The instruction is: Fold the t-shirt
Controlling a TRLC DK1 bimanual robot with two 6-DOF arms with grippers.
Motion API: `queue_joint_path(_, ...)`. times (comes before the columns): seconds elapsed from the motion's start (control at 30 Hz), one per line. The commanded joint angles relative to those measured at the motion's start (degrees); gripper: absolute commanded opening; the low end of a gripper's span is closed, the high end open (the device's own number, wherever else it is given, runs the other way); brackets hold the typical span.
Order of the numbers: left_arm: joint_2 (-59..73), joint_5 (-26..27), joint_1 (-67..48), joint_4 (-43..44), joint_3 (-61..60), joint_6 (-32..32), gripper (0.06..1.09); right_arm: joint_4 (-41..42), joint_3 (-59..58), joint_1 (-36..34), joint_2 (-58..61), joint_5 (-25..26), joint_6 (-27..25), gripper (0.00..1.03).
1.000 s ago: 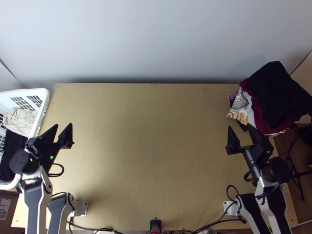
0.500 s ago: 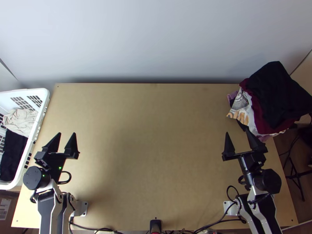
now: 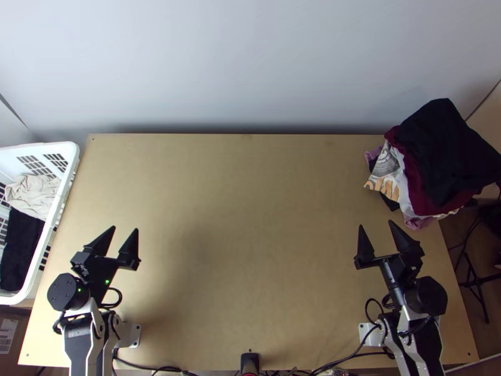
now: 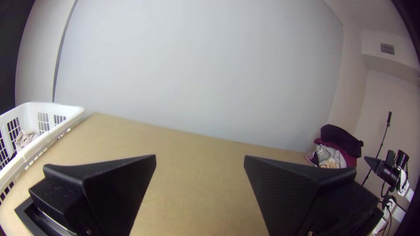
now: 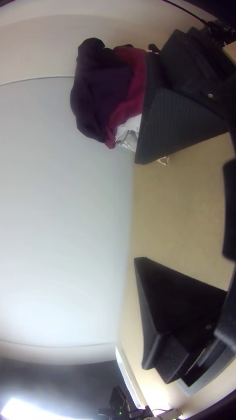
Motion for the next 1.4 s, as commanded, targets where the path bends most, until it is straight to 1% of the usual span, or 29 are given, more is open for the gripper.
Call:
queue_joint_path(0.0,-2.0,0.1,-0.7,-3.7,-0.1,0.0,1.04,-5.6,-0.1,-0.9,-2.7,0.0,0.3,0.99)
queue_joint_path(0.17,-1.9,0.0,-6.7,-3.8,-0.1,-0.3,1.04,-12.2,-0.4,-1.1,-2.5,0.1,1.1,0.99)
queue_joint_path(0.23,-1.9,-0.4,-7.8,-3.9,-0.1,-0.3,1.04,-12.2,-0.4,-1.2,-2.6,0.2,1.0,0.99)
queue_joint_path(0.33,-1.9,-2.8,-7.6,-4.6,-0.1,0.0,1.04,-12.1,-0.4,-0.5,-2.5,0.2,1.1,0.99)
queue_joint_path(0.57,-1.9,-4.4,-7.6,-5.0,-0.1,0.1,1.04,-12.2,-0.4,-0.5,-2.5,0.2,1.0,0.99)
queue_joint_path(1.37,-1.9,-4.6,-7.6,-5.1,-0.1,0.2,1.04,-12.2,-0.4,-0.5,-2.5,0.2,1.0,0.99)
